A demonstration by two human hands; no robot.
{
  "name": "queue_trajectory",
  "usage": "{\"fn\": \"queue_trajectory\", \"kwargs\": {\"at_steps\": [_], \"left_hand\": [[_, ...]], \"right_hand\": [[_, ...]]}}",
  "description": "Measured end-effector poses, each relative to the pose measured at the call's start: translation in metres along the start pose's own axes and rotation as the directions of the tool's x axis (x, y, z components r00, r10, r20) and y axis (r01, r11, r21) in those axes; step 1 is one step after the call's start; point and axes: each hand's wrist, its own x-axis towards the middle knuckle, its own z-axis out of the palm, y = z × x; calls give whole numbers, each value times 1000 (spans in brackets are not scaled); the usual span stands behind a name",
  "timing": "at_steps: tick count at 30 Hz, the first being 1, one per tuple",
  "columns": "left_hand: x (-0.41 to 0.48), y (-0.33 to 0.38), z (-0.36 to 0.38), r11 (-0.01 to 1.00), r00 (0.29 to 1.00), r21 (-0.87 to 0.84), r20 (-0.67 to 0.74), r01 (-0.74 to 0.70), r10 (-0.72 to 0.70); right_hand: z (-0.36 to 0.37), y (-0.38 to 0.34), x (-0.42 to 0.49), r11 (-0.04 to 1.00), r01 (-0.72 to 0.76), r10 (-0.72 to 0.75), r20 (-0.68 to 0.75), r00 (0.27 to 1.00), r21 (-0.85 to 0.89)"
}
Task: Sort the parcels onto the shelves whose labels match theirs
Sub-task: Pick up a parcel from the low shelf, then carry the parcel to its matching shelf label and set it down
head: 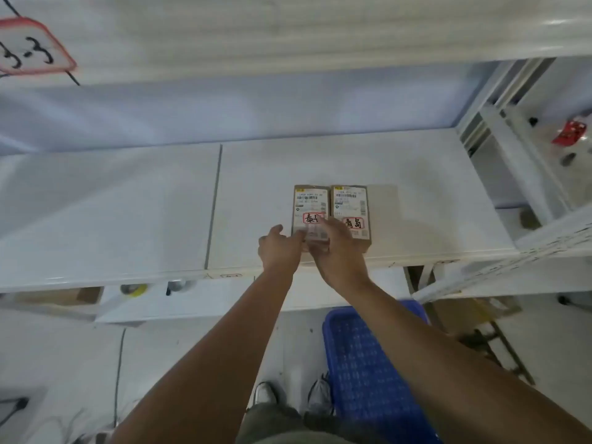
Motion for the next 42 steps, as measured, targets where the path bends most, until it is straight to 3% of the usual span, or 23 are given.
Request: {"fn": "queue_trajectory", "kwargs": {"at_steps": [3, 12, 20, 24, 28, 34, 42], "left_hand": [[5, -3, 3, 1000, 999, -4, 36, -8, 8], [13, -7, -6, 964, 992, -252, 116, 85, -57], [17, -11, -38, 911, 969, -383, 240, 150, -58], [-6, 0, -59, 907, 959, -419, 274, 55, 68], [-38, 16, -79, 892, 938, -446, 269, -80, 218], [-81, 25, -99, 854, 905, -424, 156, -301, 396], [-114, 9, -114, 842, 910, -397, 38, -366, 413]], "right_hand": [[6, 5, 1, 1000, -1, 1, -23, 1000, -23], [17, 20, -9, 999, 24, -25, -29, 999, -49], [5, 12, -5, 991, 48, -44, -38, 998, 127], [-11, -12, -6, 922, 21, 27, -118, 993, 386], [-38, -39, -9, 810, -118, 169, -37, 985, 574], [-70, -69, -27, 709, -97, 118, 18, 993, 698], [-75, -80, -58, 640, -45, 24, 39, 999, 767]]}}
